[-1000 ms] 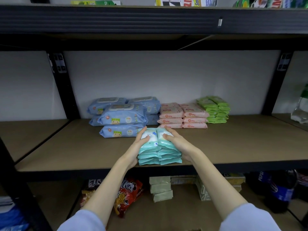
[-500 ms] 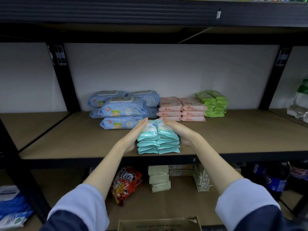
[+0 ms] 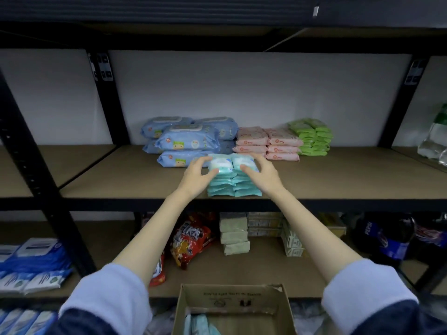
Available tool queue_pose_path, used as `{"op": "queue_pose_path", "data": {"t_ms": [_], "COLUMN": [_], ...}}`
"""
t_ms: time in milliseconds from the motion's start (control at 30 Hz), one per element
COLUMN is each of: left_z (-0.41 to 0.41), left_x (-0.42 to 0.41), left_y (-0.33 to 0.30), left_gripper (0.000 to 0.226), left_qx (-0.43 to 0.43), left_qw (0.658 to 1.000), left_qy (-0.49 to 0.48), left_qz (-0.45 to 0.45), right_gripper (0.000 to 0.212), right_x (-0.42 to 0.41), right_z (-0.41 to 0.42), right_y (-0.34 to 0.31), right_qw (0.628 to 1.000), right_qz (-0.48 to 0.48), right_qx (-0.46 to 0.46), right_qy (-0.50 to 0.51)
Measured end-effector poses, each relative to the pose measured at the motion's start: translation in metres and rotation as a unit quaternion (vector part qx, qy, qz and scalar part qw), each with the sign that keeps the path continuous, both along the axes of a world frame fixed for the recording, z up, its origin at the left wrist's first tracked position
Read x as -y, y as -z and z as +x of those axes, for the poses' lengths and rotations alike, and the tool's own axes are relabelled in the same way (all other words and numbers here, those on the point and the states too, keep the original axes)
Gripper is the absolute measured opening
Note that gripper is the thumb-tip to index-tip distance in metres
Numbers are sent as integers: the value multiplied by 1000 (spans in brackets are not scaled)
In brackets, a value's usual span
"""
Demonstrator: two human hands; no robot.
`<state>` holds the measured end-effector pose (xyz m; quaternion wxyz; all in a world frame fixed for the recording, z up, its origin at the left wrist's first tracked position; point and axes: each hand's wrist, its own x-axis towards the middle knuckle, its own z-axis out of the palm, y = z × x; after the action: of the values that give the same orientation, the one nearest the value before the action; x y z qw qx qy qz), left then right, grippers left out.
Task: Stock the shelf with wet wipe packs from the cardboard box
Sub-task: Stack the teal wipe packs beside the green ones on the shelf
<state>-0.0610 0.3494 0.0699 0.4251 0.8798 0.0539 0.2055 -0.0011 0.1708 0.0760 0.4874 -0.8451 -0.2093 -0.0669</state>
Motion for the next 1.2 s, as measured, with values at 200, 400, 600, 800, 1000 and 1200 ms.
{"op": "queue_pose_path", "data": {"t_ms": [200,400,600,800,1000,1200], "left_z": [-81,-116,-148,-159,-132,-104], "left_x": [24,40,51,46,44,40], "left_y": [71,191,306,377,426,475], "left_gripper": [37,37,39,42,42,45], "left_qx": [0,-208,-407,-503,-502,-511], "left_qw": [997,976,911,863,864,858], "left_qy": [-2,19,29,24,0,-30], "left_qz": [83,70,50,42,34,31], "right_gripper": [37,27,32,35,47,52], "right_x": [18,27,43,74,71,76], "right_z": [-76,-116,-144,-151,-144,-142], "right_y": [74,188,303,379,428,481], "right_qw": [997,986,916,848,821,818], "right_qz": [-7,-123,-233,-338,-376,-414], "right_qx": [76,-106,-311,-403,-414,-376], "right_qy": [24,-36,-99,-72,-113,-135]}}
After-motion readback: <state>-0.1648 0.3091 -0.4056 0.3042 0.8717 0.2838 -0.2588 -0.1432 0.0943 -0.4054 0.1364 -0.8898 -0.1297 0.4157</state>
